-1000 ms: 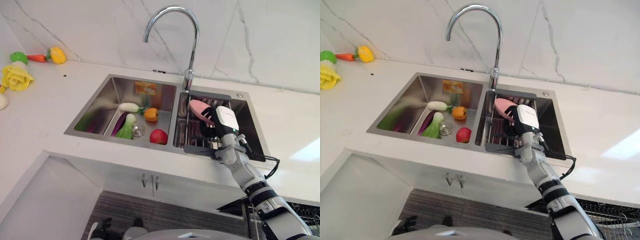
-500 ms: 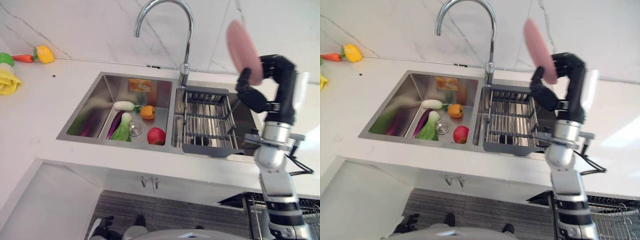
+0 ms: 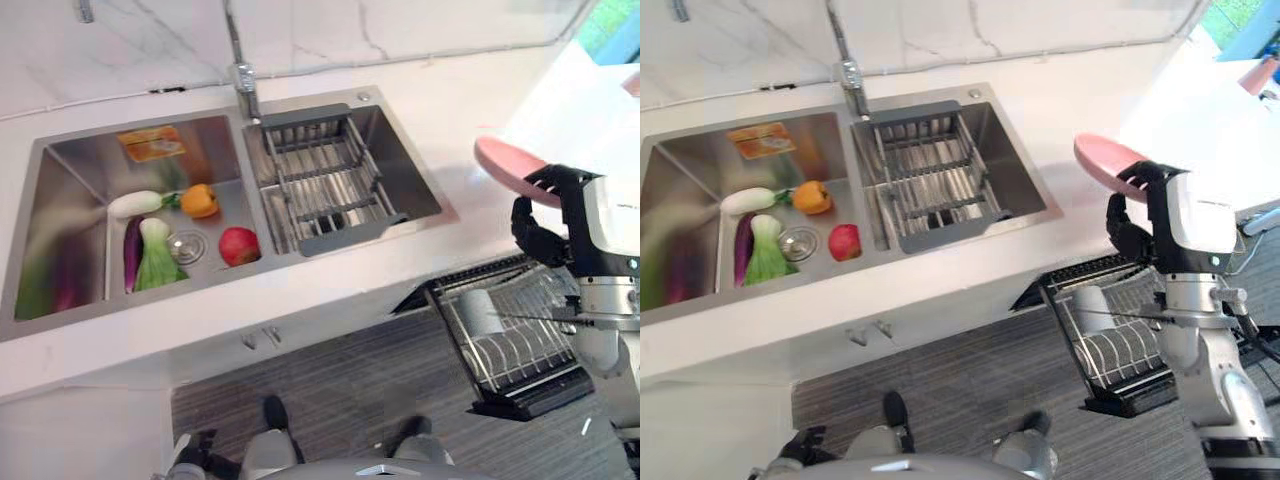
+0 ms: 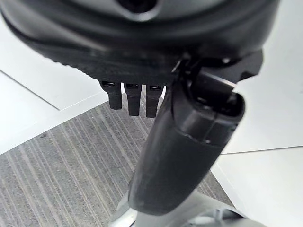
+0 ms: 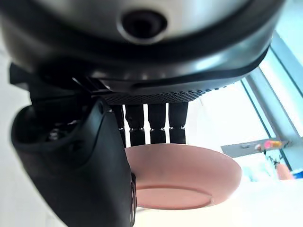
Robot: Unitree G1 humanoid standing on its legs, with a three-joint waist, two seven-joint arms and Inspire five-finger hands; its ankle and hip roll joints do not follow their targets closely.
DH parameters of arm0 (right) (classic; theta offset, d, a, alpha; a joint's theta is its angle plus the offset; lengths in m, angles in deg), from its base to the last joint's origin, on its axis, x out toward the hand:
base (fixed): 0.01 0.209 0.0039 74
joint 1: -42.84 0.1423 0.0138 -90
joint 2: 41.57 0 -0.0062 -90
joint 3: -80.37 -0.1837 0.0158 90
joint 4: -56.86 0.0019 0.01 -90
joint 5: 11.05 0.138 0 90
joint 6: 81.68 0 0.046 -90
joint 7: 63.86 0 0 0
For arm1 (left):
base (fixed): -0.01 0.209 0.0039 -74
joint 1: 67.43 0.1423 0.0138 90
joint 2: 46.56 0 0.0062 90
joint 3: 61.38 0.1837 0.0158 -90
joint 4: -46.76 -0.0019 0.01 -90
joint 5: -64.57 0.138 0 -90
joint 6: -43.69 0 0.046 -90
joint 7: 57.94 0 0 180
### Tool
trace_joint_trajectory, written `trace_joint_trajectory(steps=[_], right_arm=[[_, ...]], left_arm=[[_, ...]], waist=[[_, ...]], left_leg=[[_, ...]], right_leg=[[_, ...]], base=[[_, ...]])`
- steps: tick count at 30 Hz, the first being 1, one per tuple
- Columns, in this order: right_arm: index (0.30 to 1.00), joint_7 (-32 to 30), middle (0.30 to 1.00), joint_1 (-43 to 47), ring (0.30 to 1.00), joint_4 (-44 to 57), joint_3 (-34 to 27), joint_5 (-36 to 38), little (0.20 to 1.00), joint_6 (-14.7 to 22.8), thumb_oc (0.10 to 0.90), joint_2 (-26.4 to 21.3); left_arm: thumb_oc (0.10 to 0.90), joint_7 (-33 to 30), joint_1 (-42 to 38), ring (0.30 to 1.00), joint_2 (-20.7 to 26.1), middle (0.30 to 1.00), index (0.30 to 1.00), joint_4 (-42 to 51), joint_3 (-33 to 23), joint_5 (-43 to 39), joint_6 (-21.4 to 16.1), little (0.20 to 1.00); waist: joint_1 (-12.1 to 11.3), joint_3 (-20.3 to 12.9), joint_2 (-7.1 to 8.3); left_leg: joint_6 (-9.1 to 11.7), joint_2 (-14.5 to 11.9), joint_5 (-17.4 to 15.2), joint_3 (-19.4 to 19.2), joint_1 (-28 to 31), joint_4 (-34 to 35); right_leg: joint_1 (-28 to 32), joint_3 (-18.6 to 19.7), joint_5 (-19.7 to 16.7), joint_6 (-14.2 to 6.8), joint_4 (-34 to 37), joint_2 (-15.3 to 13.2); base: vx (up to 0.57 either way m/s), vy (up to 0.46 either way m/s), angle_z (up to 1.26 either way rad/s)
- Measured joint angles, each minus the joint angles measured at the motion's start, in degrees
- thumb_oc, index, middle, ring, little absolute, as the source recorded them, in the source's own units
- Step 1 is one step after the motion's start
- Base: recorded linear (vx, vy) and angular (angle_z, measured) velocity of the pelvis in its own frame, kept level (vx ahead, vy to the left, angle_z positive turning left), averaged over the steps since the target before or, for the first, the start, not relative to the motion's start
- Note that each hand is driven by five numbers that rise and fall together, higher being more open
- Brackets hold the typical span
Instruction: Place the dishes in the dishwasher.
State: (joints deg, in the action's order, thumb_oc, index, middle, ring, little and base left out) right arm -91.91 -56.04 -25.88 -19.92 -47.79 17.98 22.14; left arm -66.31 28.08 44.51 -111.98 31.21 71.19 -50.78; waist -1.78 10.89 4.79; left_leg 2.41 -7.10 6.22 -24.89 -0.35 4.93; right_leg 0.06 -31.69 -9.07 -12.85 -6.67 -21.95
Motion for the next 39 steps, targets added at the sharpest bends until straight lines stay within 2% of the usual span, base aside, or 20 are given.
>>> trace_joint_trajectory(steps=[1, 5, 7, 10, 14, 18, 21, 27, 31, 32, 33, 35, 36, 39], right_arm=[[0.3, 0.22, 0.3, 0.45, 0.3, -1.11, 0.39, -1.04, 0.3, -0.06, 0.4, -0.28], [0.3, 1.13, 0.3, -0.51, 0.3, -7.06, 0.33, -2.59, 0.3, -3.79, 0.4, -0.8], [0.3, 1.72, 0.3, -2.71, 0.3, -9.82, -0.09, -3.68, 0.3, -6.43, 0.4, -1.55], [0.3, 2.13, 0.3, -4.58, 0.3, -12.19, 0.11, -3.93, 0.3, -6.98, 0.4, -2.03], [0.3, 2.99, 0.3, -5.84, 0.3, -13.96, 1.51, -4.53, 0.3, -7.01, 0.4, -2.09], [0.3, 3.71, 0.3, -5.04, 0.3, -19.44, 9.66, -4.92, 0.3, -6.47, 0.4, -2.1], [0.3, 5.07, 0.3, -4.95, 0.3, -20.32, 12.75, -5.01, 0.3, -5.7, 0.4, -1.99], [0.3, 6.19, 0.3, 2.79, 0.3, -32.91, 20.71, -5.88, 0.3, -4.84, 0.4, -0.57], [0.3, 6.23, 0.3, 7.06, 0.3, -39.2, 22.4, -5.71, 0.3, -5.18, 0.4, -0.57], [0.3, 6.12, 0.3, 11.56, 0.3, -46.04, 24.44, -5.28, 0.3, -5.44, 0.4, -0.57], [0.3, 6.12, 0.3, 11.56, 0.3, -46.04, 24.44, -5.28, 0.3, -5.44, 0.4, -0.57], [0.3, 6.2, 0.3, 19.33, 0.3, -55.64, 27.67, -2.64, 0.3, -6.89, 0.4, -0.56], [0.3, 6.09, 0.3, 20.8, 0.3, -56.3, 27.38, -1.24, 0.3, -8.03, 0.4, -0.62], [0.3, 5.06, 0.3, 23.17, 0.3, -56.19, 27.34, 0.81, 0.3, -8.23, 0.4, -0.76]], left_arm=[[0.8, 0.17, 0.5, 0.9, -0.01, 0.9, 0.9, -0.13, -0.14, -0.76, 0.21, 0.9], [0.8, 0.95, 1.89, 0.9, -3.2, 0.9, 0.9, -0.24, -1.31, -1.89, 0.69, 0.9], [0.8, 1.03, 3.6, 0.9, -3.73, 0.9, 0.9, -0.2, -1.24, -1.93, 0.72, 0.9], [0.8, 1.39, 4.35, 0.9, -3.77, 0.9, 0.9, -0.19, -0.4, -1.83, 0.81, 0.9], [0.8, 1.63, 4.73, 0.9, -3.78, 0.9, 0.9, -0.19, 1.01, -1.79, 0.82, 0.9], [0.8, 2.61, 4.84, 0.9, -3.39, 0.9, 0.9, -0.19, 1.27, -1.9, 0.82, 0.9], [0.8, 2.62, 4.76, 0.9, -3.41, 0.9, 0.9, -0.09, 1.33, -1.91, 0.79, 0.9], [0.8, 2.89, 4.77, 0.9, -3.2, 0.9, 0.9, 0.05, 1.74, -2.15, 0.5, 0.9], [0.8, 3.37, 4.41, 0.9, -2.94, 0.9, 0.9, 0.15, 2.97, -2.39, 0.05, 0.9], [0.8, 3.73, 4.46, 0.9, -2.85, 0.9, 0.9, 0.58, 3.36, -2.63, -0.09, 0.9], [0.8, 3.73, 4.46, 0.9, -2.85, 0.9, 0.9, 0.58, 3.36, -2.63, -0.09, 0.9], [0.8, 3.92, 3.99, 0.9, -2.89, 0.9, 0.9, 1.27, 4.06, -2.66, -0.25, 0.9], [0.8, 4.08, 3.94, 0.9, -2.98, 0.9, 0.9, 1.39, 4.05, -2.67, -0.6, 0.9], [0.8, 5.02, 3.19, 0.9, -3.35, 0.9, 0.9, 1.03, 4.03, -2.69, 0.0, 0.9]], waist=[[-1.12, -0.27, 1.05], [0.08, -1.68, -1.32], [2.0, -2.81, -2.69], [3.47, -3.62, -3.61], [3.75, -5.04, -4.14], [2.72, -6.85, -4.08], [2.35, -7.07, -4.32], [1.57, -7.32, -4.26], [0.47, -7.28, -4.46], [-0.33, -7.18, -4.98], [-0.33, -7.18, -4.98], [-1.14, -6.18, -5.49], [-1.71, -5.99, -5.95], [-2.68, -4.19, -7.13]], left_leg=[[1.16, 0.19, 0.57, -1.33, 0.72, 0.05], [4.11, -2.6, 0.89, -1.22, 1.73, 0.26], [5.24, -4.48, 1.28, -1.15, 2.35, 0.29], [6.02, -5.75, 1.7, -0.95, 2.49, 0.26], [6.12, -6.26, 1.96, -0.82, 1.74, 0.29], [6.05, -6.39, 2.25, -0.17, 0.94, 0.33], [5.94, -6.32, 2.54, 0.55, 0.19, 0.46], [5.73, -5.9, 2.91, 1.97, -1.01, 0.53], [5.58, -5.79, 3.2, 2.52, -2.22, 0.55], [5.48, -5.6, 3.44, 3.31, -2.86, 0.47], [5.48, -5.6, 3.44, 3.31, -2.86, 0.47], [5.35, -5.48, 3.54, 3.7, -3.4, 0.47], [5.26, -5.48, 3.78, 4.07, -4.44, 0.48], [5.19, -5.37, 4.1, 4.92, -5.03, 0.28]], right_leg=[[1.0, 0.27, 1.87, 0.88, 3.63, 1.06], [2.97, 1.75, 1.94, 2.72, 10.55, 6.16], [4.11, 1.86, 1.75, 3.4, 12.39, 8.33], [4.05, 2.14, 1.93, 3.71, 12.39, 9.67], [3.31, 2.09, 1.93, 3.81, 12.39, 9.92], [2.98, 1.61, 1.81, 3.99, 12.42, 9.96], [2.83, 0.85, 1.79, 4.01, 12.39, 9.9], [2.72, -0.35, 1.77, 4.05, 12.39, 9.89], [1.93, -0.84, 1.67, 4.16, 12.39, 9.85], [1.82, -1.46, 1.61, 4.23, 12.37, 9.75], [1.82, -1.46, 1.61, 4.23, 12.37, 9.75], [1.56, -1.77, 1.52, 4.26, 12.41, 9.65], [0.86, -2.14, 1.46, 4.33, 12.4, 9.7], [0.84, -2.7, 1.2, 4.68, 12.35, 9.77]], base=[[0.05, -0.155, -0.75], [0.1, -0.154, -0.48], [0.08, -0.174, -0.19], [0.06, -0.128, -0.08], [0.05, -0.101, 0.01], [0.04, -0.063, 0.07], [0.03, -0.041, 0.12], [0.02, -0.031, 0.12], [-0.01, -0.015, 0.1], [-0.02, -0.01, 0.11], [-0.03, -0.017, 0.12], [-0.02, -0.017, 0.1], [-0.02, -0.014, 0.17], [-0.01, -0.01, 0.14]])
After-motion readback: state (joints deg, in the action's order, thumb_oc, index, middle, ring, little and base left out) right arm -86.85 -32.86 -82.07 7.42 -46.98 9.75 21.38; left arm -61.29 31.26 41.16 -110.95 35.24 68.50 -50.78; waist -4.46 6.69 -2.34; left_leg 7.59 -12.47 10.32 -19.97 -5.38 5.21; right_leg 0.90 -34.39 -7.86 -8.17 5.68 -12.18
